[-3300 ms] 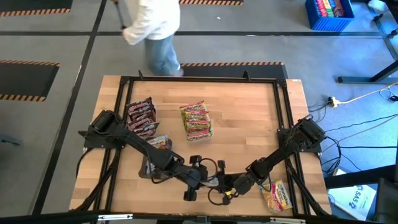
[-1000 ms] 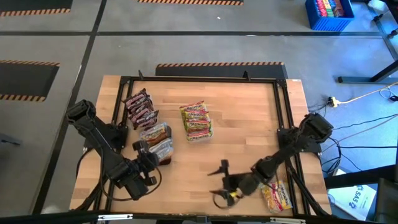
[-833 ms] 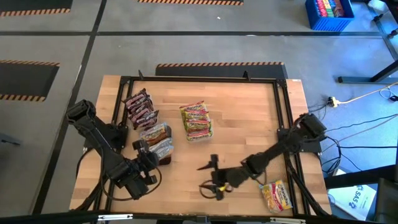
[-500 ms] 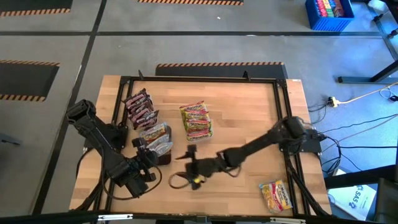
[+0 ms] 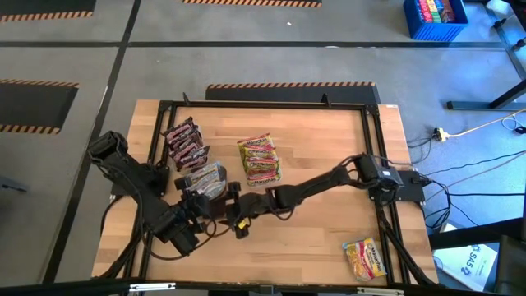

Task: Sort Maruchan noodles
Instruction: Put the blue noodle pack into the black bin

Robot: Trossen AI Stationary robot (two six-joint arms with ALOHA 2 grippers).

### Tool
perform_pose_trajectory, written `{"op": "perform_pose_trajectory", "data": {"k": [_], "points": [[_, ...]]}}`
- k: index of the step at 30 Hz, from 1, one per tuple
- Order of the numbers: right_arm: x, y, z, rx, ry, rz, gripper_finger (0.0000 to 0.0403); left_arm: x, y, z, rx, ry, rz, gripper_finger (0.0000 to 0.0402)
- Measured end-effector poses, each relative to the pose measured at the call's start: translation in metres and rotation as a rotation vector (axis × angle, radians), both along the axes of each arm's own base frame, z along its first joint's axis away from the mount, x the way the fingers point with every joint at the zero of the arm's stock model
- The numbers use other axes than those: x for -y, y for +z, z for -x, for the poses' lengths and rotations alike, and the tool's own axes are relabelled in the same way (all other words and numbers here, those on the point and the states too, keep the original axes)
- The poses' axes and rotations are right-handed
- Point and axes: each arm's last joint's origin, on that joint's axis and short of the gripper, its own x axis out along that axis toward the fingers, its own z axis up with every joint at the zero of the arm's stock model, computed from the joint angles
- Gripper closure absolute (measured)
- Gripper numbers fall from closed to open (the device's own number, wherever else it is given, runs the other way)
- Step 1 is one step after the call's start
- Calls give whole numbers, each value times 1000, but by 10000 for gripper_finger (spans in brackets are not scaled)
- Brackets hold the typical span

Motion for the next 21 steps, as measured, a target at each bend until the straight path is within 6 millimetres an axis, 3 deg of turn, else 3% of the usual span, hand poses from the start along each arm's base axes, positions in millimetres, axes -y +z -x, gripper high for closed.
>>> {"op": "perform_pose_trajectory", "data": {"k": [4, 13, 21], "points": [[4, 0, -1, -10, 46, -24, 102, -1, -1, 0, 3, 13, 10, 363], [6, -20, -2, -86, 12, -12, 102, 10, -2, 2, 36, -5, 79, 363], [5, -19, -2, -87, 34, -26, 102, 6, -27, 5, 14, -3, 88, 363]]}}
